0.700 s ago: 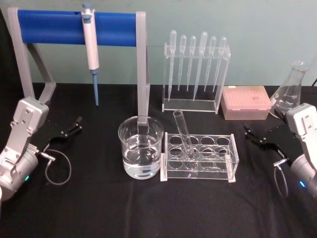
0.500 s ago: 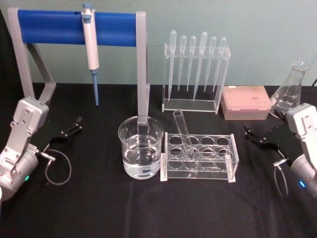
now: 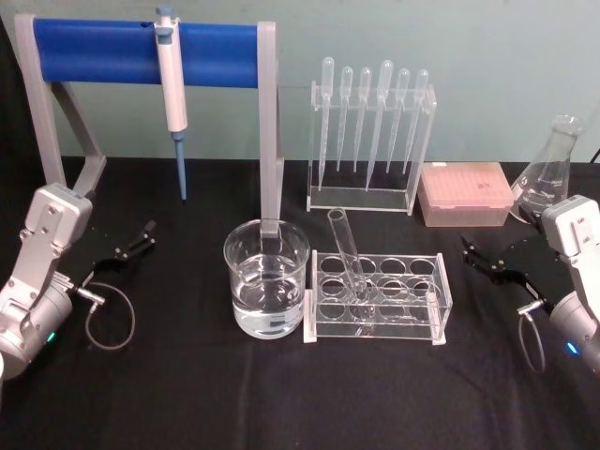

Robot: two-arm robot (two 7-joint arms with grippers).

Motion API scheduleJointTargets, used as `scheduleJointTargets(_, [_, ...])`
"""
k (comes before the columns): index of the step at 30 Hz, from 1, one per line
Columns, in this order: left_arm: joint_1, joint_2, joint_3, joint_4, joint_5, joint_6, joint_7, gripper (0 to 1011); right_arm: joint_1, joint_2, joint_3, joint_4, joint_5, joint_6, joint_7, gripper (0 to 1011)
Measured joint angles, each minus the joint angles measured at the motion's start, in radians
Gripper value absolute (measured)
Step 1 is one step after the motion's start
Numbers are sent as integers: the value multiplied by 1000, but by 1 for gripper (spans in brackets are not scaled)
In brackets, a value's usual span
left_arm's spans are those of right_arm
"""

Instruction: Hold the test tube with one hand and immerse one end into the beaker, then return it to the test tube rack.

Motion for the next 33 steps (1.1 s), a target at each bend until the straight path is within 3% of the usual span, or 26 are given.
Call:
scheduleJointTargets(8, [0, 0, 0, 0, 0, 0, 0, 1000, 0, 0, 0, 0, 0, 0, 0, 1002])
scheduleJointTargets(14, [0, 0, 0, 0, 0, 0, 0, 1000, -95, 53, 43, -140, -11, 17, -21, 1002])
scheduleJointTargets(16, [0, 0, 0, 0, 0, 0, 0, 1000, -149, 84, 65, -220, -13, 30, -30, 1002])
scheduleJointTargets(19, [0, 0, 0, 0, 0, 0, 0, 1000, -220, 127, 95, -337, 22, 41, 1, 1002])
scheduleJointTargets(21, [0, 0, 0, 0, 0, 0, 0, 1000, -230, 136, 97, -367, 43, 45, 32, 1002])
scheduleJointTargets(23, [0, 0, 0, 0, 0, 0, 0, 1000, -229, 141, 94, -391, 67, 53, 75, 1002])
scheduleJointTargets(28, [0, 0, 0, 0, 0, 0, 0, 1000, -152, 114, 38, -400, 118, 109, 230, 1002])
scheduleJointTargets(33, [0, 0, 0, 0, 0, 0, 0, 1000, -72, 66, -13, -365, 109, 156, 307, 1002])
